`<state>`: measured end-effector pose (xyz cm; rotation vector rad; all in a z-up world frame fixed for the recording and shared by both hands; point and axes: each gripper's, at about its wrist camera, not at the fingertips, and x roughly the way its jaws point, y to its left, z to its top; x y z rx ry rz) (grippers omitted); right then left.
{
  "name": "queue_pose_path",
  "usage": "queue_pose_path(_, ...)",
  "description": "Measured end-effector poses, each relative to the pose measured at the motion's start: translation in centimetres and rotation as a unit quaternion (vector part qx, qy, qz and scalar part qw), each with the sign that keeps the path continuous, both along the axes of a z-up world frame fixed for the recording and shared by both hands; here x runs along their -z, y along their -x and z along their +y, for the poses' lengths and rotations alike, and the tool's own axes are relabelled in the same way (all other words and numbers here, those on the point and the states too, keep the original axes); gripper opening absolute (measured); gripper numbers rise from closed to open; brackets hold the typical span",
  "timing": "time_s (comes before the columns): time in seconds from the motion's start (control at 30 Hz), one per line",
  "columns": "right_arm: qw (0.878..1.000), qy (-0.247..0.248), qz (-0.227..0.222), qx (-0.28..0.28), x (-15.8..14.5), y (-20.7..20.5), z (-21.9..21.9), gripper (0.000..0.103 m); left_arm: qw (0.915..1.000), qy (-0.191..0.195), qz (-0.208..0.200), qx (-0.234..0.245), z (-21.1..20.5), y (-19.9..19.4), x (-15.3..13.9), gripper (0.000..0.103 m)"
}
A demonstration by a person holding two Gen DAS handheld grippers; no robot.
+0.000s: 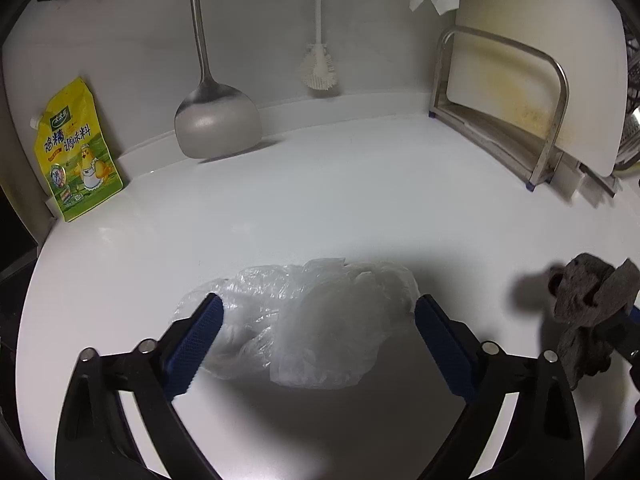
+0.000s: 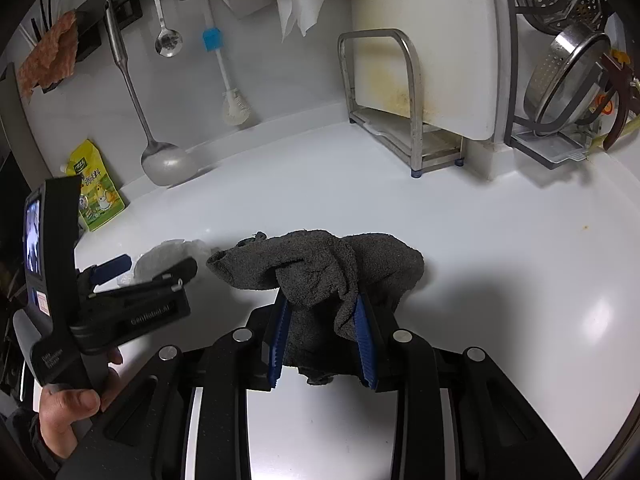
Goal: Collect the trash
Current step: 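Grasp the clear plastic bag with the left tool while the right tool holds the cloth, then carry the plastic bag and grey cloth over the grey bin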
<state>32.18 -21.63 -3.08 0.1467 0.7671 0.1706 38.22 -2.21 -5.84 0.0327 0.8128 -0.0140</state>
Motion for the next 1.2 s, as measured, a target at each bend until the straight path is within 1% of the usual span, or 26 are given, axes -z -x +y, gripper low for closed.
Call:
queue_pose_path(0.03, 1.0, 0.001, 0.0, -0.001, 0.0, 0.0, 0.1, 0.029, 1.0, 0.003, 0.004, 0.002, 0.0, -0.1, 0.1, 0.078)
queue_pose_path(0.1, 1.0, 0.0, 0.0, -0.002, 0.1, 0.0, 0.2, 0.029, 0.9999, 0.008, 0.013, 0.006, -0.1, -0.2, 0.3, 0.068)
queue_pose_path(0.17, 1.0, 0.0, 0.001, -0.002, 0.2, 0.0, 0.1, 0.029, 0.9999, 0.008, 0.01, 0.009, -0.2, -0.1, 0.3, 0.063)
queue_pose_path(0.23, 1.0, 0.0, 0.001, -0.002, 0.2, 0.0, 0.1, 0.029, 0.9998, 0.01, 0.009, 0.013, -0.4, 0.1, 0.3, 0.052)
queue_pose_path(0.33, 1.0, 0.0, -0.001, -0.001, 0.1, 0.1, 0.2, 0.029, 0.9997, 0.013, 0.007, 0.021, -0.5, 0.4, 0.2, 0.041)
queue_pose_path(0.47, 1.0, 0.001, -0.004, -0.005, 0.2, 0.3, 0.5, 0.029, 0.9995, 0.02, -0.002, 0.025, -0.1, 1.4, -0.1, 0.038)
queue_pose_path(0.77, 0.999, -0.005, -0.03, -0.024, -0.1, 1.6, 1.2, 0.029, 0.9989, -0.01, -0.044, 0.009, 1.1, 4.0, -1.2, 0.037)
queue_pose_path(0.8, 0.999, -0.006, -0.032, -0.023, -0.2, 1.9, 1.1, 0.03, 0.9988, -0.009, -0.047, 0.008, 1.4, 4.4, -1.4, 0.037)
queue_pose_path(0.9, 0.999, -0.008, -0.037, -0.023, -0.1, 3.2, 0.6, 0.029, 0.9986, 0.001, -0.053, 0.004, 2.4, 5.9, -1.9, 0.037)
queue_pose_path(1.0, 0.999, -0.003, -0.029, -0.016, 0.3, 5.0, -0.2, 0.029, 0.9982, 0.007, -0.059, 0.001, 3.2, 8.1, -2.5, 0.037)
queue_pose_path(1.07, 1.0, -0.017, -0.024, -0.01, 0.2, 6.8, -1.2, 0.03, 0.9979, 0.018, -0.063, 0.003, 3.6, 9.7, -2.9, 0.037)
queue_pose_path(1.2, 0.999, -0.016, -0.042, 0.014, -0.8, 11.2, -1.6, 0.029, 0.9964, 0.02, -0.081, 0.012, 4.0, 13.6, -4.2, 0.037)
